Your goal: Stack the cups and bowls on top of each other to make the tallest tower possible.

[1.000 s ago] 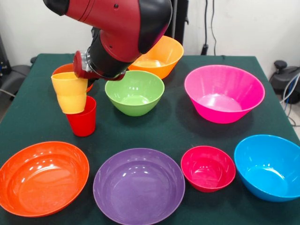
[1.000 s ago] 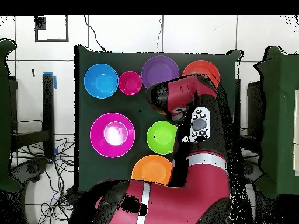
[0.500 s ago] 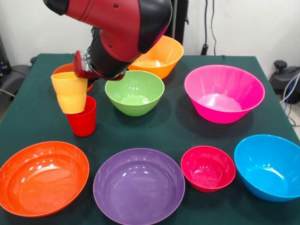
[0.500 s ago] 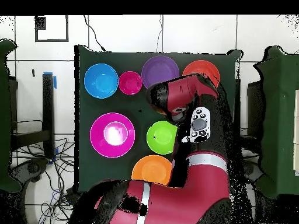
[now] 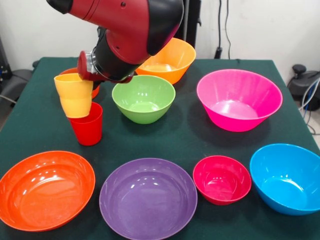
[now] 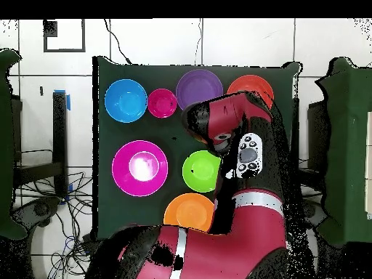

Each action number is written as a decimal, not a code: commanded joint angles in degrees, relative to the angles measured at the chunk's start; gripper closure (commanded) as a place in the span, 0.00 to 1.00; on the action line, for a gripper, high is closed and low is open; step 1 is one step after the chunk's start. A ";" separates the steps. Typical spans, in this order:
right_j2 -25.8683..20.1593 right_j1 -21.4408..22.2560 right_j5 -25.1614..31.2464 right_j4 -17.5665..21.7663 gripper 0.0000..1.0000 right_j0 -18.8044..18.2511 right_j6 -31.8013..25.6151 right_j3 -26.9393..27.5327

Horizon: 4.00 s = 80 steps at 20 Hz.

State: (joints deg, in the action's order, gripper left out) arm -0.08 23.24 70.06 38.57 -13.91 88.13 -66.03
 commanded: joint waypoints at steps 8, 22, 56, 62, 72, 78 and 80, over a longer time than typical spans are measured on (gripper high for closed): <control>-5.01 0.40 4.27 -1.13 1.00 -0.98 -12.06 -4.27; -7.26 0.04 2.30 -3.52 1.00 -2.99 -11.93 -6.75; -9.20 -0.21 0.28 -4.10 1.00 -2.83 -9.00 -7.15; -9.05 -0.78 0.93 -3.71 1.00 -2.95 -9.17 -6.68; -9.26 -0.48 0.23 -3.99 1.00 -3.44 -8.45 -7.58; -9.05 0.59 1.35 -4.04 1.00 -3.57 -9.21 -8.90; -9.01 0.85 1.42 -3.89 1.00 -3.57 -9.35 -9.17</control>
State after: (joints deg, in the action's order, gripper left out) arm -3.49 24.62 70.66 35.67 -17.31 88.13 -71.13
